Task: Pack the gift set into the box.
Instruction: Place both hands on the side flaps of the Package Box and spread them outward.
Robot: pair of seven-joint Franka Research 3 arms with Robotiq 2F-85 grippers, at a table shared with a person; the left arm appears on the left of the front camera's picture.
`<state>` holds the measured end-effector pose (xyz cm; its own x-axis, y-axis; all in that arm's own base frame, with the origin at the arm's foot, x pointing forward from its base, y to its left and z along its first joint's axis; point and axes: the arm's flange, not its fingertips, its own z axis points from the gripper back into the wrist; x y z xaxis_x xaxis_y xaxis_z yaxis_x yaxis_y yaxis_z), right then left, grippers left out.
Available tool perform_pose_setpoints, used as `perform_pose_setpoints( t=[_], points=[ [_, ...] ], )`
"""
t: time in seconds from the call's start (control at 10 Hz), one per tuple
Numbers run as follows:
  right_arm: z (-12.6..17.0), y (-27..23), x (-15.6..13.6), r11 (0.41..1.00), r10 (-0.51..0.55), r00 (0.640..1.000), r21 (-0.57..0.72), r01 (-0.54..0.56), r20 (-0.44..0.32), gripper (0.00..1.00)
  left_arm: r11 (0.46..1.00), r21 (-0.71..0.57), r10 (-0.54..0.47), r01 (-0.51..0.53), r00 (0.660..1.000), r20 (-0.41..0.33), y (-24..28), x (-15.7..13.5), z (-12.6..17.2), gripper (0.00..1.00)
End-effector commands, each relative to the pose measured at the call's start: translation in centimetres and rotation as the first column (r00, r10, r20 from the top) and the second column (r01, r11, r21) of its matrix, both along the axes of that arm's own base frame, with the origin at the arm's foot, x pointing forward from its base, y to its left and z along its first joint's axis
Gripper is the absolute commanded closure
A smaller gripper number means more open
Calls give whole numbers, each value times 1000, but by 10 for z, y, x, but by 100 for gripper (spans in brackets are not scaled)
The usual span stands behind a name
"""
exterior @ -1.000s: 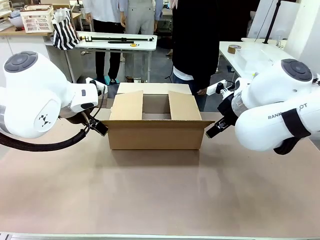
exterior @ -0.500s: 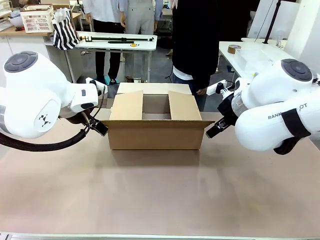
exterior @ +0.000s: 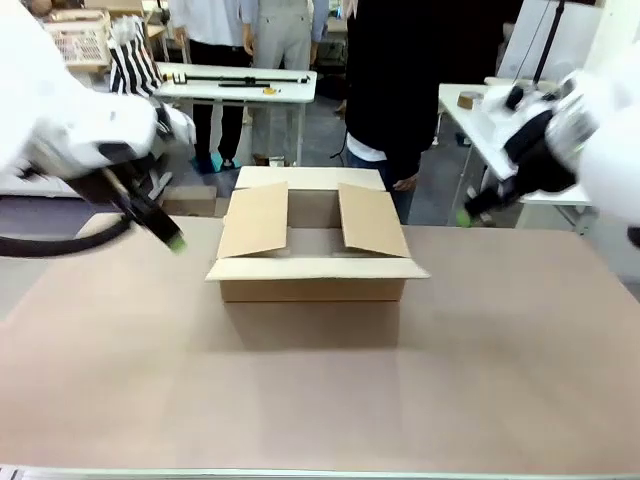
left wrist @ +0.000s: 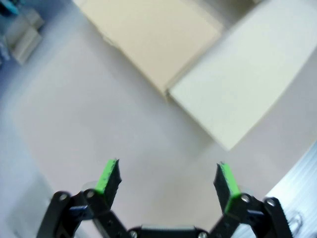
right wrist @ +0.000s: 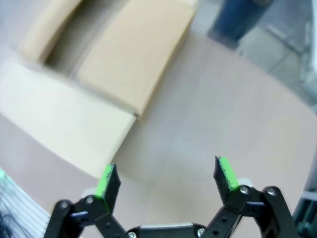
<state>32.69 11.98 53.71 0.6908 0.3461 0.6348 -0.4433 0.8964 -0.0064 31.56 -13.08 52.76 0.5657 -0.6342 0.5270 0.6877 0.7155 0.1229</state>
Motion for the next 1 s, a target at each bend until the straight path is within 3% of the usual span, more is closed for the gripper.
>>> perform_pose_setpoints(
  t=[0.0, 0.1, 0.4, 0.5, 0.7, 0.8, 0.9],
  points=[
    [3, -2, -46, 931, -303, 864, 318, 179, 402, 0, 924, -364, 284, -119, 850, 443, 39, -44, 9, 0],
    [0, 0, 0, 1000, 0, 1000, 0, 0, 0, 0, 1000, 0, 0, 0, 1000, 0, 0, 0, 0, 0],
    [0, 0, 0, 1000, 0, 1000, 0, 0, 0, 0, 1000, 0, 0, 0, 1000, 0, 0, 0, 0, 0],
    [12, 1, -8, 998, -44, 999, 44, 43, 22, 0, 998, -45, 39, -38, 999, 28, 5, -9, 16, 0],
    [20, 57, 41, 976, -140, 990, 169, 140, -14, 0, 995, -95, 18, -20, 1000, -19, -26, 21, 37, 0],
    [25, 98, 62, 965, -138, 989, 216, 147, -59, 0, 981, -138, 123, -133, 989, -77, -57, 51, 45, 0],
    [27, 136, 78, 971, -63, 994, 227, 82, -89, 0, 954, -141, 237, -264, 954, -184, -95, 78, 48, 0]
  ],
)
